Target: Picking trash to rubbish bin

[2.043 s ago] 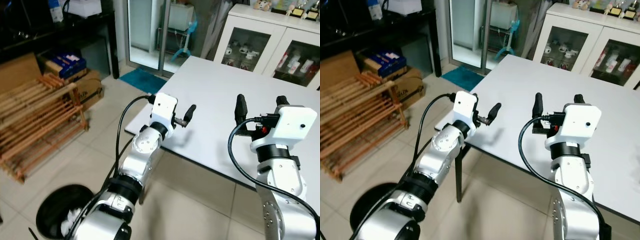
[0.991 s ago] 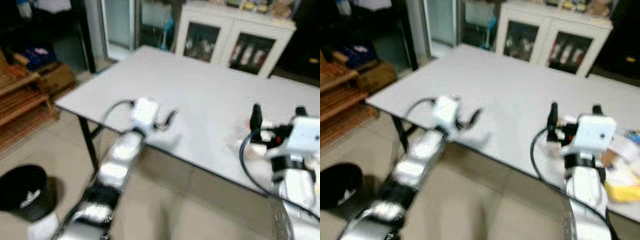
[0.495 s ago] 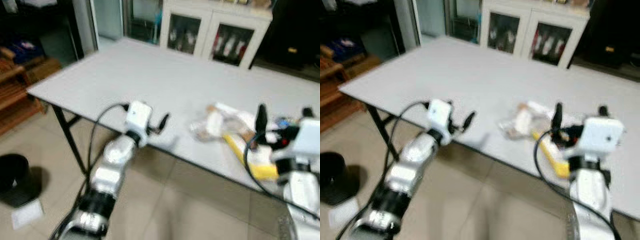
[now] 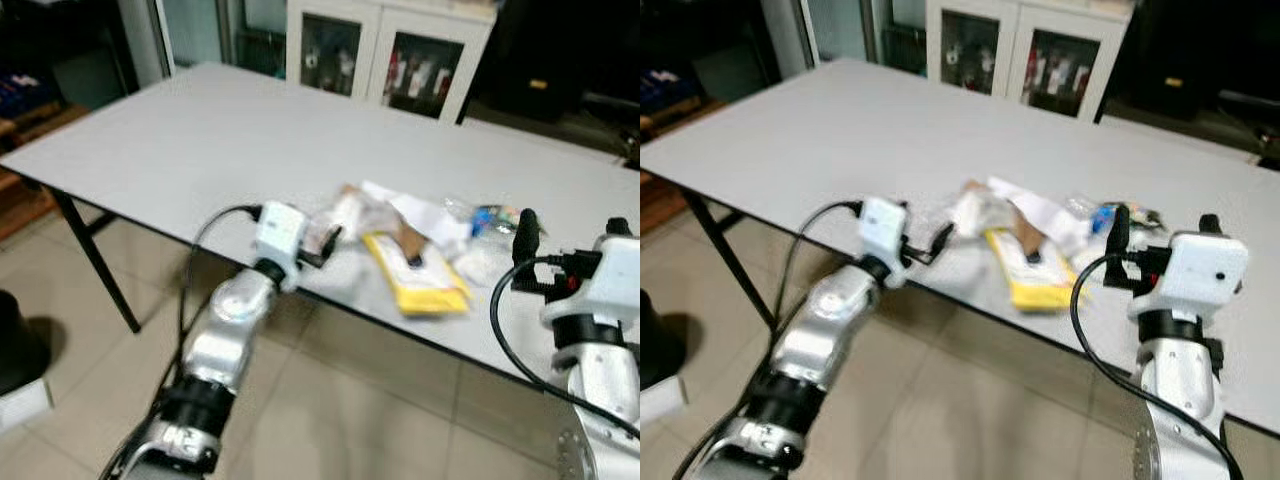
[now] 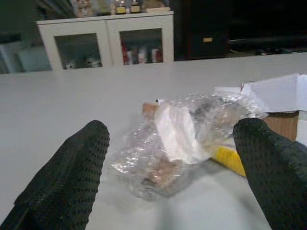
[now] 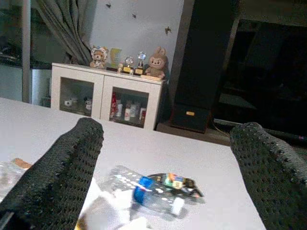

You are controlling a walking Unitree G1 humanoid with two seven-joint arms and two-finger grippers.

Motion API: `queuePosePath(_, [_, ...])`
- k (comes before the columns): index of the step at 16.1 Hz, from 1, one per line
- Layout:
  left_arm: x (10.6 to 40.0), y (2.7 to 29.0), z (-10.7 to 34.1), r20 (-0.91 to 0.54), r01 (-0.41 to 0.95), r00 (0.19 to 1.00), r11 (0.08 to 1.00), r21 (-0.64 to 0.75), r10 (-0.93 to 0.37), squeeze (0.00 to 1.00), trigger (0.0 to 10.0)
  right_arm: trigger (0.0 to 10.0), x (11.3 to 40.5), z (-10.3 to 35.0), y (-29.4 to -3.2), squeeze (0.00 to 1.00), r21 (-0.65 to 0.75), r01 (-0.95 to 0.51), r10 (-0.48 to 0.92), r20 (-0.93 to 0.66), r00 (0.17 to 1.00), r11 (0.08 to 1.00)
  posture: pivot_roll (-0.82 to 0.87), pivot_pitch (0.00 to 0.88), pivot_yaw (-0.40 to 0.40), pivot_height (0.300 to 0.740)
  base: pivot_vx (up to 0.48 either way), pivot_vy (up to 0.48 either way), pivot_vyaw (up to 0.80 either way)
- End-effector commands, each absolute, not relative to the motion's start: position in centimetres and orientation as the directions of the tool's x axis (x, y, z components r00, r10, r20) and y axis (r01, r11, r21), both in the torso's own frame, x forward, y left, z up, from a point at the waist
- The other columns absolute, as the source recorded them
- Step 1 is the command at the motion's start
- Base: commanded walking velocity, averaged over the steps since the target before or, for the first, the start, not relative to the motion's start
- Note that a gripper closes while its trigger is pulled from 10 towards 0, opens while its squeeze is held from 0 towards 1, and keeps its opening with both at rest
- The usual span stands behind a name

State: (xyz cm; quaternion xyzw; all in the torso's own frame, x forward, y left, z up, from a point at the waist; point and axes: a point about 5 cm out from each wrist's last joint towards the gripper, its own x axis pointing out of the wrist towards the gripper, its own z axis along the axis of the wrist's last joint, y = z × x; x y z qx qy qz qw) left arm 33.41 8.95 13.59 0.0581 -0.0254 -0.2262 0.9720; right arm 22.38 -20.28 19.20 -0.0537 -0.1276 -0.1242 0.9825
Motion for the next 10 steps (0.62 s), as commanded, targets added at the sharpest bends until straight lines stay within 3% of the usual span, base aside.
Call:
queuePosePath(1, [33.32,7.97,13.82,0.024,0.466,0.881,0.875,0.129,-0.472,0.00,10.0,10.0,22.45,19.18,-20.53,0.00,-0.079,0.267,-0.239,0.255,0.937,0.960,0.09,0.027,-0.040,0.740,0.000,-0.398,0.00])
queuePosePath(10, [33.41,7.73,13.77,0.020,0.464,0.882,0.877,0.128,-0.470,0.00,10.0,10.0,22.58,19.27,-20.50,0.00,-0.078,0.261,-0.234,0.254,0.938,0.962,0.09,0.028,-0.044,0.740,0.000,-0.398,0.00])
